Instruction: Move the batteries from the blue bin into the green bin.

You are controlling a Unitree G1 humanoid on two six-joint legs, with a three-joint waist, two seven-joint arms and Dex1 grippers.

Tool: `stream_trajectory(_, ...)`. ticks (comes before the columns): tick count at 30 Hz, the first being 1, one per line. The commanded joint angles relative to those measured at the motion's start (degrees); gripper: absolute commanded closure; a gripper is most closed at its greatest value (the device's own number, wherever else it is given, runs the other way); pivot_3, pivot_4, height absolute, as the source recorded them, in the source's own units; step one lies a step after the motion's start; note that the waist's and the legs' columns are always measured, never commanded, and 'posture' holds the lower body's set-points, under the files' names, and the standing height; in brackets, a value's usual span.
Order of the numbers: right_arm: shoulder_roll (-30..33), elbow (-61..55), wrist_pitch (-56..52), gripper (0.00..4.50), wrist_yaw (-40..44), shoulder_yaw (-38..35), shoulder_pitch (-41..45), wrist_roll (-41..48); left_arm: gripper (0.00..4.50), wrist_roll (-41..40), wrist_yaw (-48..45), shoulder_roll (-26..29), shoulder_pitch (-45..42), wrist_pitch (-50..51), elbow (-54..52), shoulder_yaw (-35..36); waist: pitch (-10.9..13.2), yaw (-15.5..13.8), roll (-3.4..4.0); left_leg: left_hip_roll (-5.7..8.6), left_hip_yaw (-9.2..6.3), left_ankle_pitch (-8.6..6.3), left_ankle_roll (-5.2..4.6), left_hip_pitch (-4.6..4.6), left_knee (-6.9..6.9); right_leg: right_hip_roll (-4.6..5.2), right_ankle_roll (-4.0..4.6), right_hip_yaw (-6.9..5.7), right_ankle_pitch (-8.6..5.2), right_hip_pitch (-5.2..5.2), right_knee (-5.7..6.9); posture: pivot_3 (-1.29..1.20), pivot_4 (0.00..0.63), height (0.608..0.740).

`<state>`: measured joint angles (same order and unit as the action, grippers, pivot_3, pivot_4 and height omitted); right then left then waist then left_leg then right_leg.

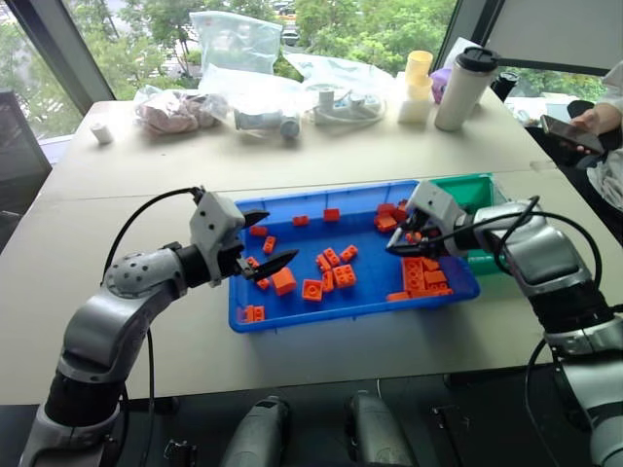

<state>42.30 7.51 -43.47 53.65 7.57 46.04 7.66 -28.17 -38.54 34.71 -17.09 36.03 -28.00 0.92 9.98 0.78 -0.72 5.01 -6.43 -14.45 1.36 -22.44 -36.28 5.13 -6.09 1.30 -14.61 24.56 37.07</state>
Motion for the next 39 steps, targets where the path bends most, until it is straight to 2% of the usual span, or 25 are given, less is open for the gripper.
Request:
stream_trajectory(1,4.2,1.8,-1.7,2.3,-3.8,-6.6,3.3,-0.3,0.0,0.1,0.0,0.2,-0.8,-1.2,-0.6,1.0,0.0,-0.5,-0.02,-0.02,-0.05,0.01,0.01,-0.01,0.02,-0.02,0.0,-0.04,0.0,0.0,-0.03,0.0,0.15,0.74)
stream_trajectory(6,7.5,7.3,0.2,2.3,-7.6,-10.2,2.3,-1.3,0.0,0.4,-0.4,0.2,-0.9,-1.9,0.1,0.7,0.0,-1.5,-0.05,0.05,-0.02,-0.01,-0.01,-0.05,0.0,0.06,0.01,-0.06,-0.01,-0.1,-0.19,0.0,0.15,0.74)
stream_trajectory(12,12.3,5.5,0.0,2.3,-4.2,-10.1,-3.8,-0.2,0.0,0.3,-0.8,-0.1,-2.3,-2.6,1.7,0.7,0.0,-1.2,-0.03,0.02,0.05,-0.02,-0.04,-0.03,0.0,0.04,0.0,-0.02,0.0,-0.06,-0.12,0.0,0.15,0.74)
stream_trajectory(16,13.4,6.2,1.5,2.3,-4.3,-10.3,-5.6,-0.5,0.0,0.1,-0.9,-0.3,-2.8,-2.6,2.0,0.6,0.0,-0.6,-0.03,0.0,0.06,-0.03,-0.05,-0.01,0.0,0.01,0.0,0.0,0.0,-0.06,-0.09,0.0,0.15,0.74)
stream_trajectory(18,13.6,5.7,1.8,1.27,-3.6,-10.8,-6.3,0.3,0.0,-0.4,-0.9,-0.3,-3.2,-2.1,1.8,0.7,0.0,-0.3,-0.03,0.0,0.05,-0.02,-0.05,-0.01,0.0,0.01,0.0,-0.01,0.0,-0.06,-0.07,0.0,0.15,0.74)
stream_trajectory(21,14.0,5.3,2.6,0.06,-2.7,-10.7,-6.3,0.6,0.0,-0.6,-1.1,-0.4,-3.5,-1.8,1.8,0.7,0.0,-0.2,-0.03,0.0,0.03,-0.02,-0.05,-0.01,0.0,0.01,0.0,-0.02,0.0,-0.06,-0.06,0.0,0.15,0.74)
stream_trajectory(29,15.4,4.2,2.7,0.06,0.2,-11.2,-4.2,2.5,0.0,-1.4,-1.6,0.0,-3.8,-1.0,1.7,1.5,0.0,-0.2,-0.03,0.0,0.04,-0.02,-0.05,-0.01,-0.01,0.01,0.0,-0.02,0.0,-0.06,-0.06,0.0,0.15,0.74)
stream_trajectory(35,15.8,-8.1,-0.4,0.06,7.3,-12.4,-9.5,10.0,0.0,-4.6,-1.3,0.5,-3.3,1.6,0.2,3.3,0.0,-0.2,-0.03,-0.03,0.01,-0.03,-0.05,-0.01,0.0,-0.02,-0.01,-0.02,0.0,-0.06,-0.07,0.0,0.15,0.74)
stream_trajectory(39,14.6,-14.5,-4.0,0.06,7.2,-12.3,-12.2,13.5,0.0,-4.9,-0.9,1.3,-3.1,2.1,-0.2,3.6,0.0,-0.2,-0.03,-0.02,0.0,-0.03,-0.05,-0.01,-0.05,0.0,-0.01,-0.03,0.0,-0.08,-0.06,0.0,0.15,0.74)
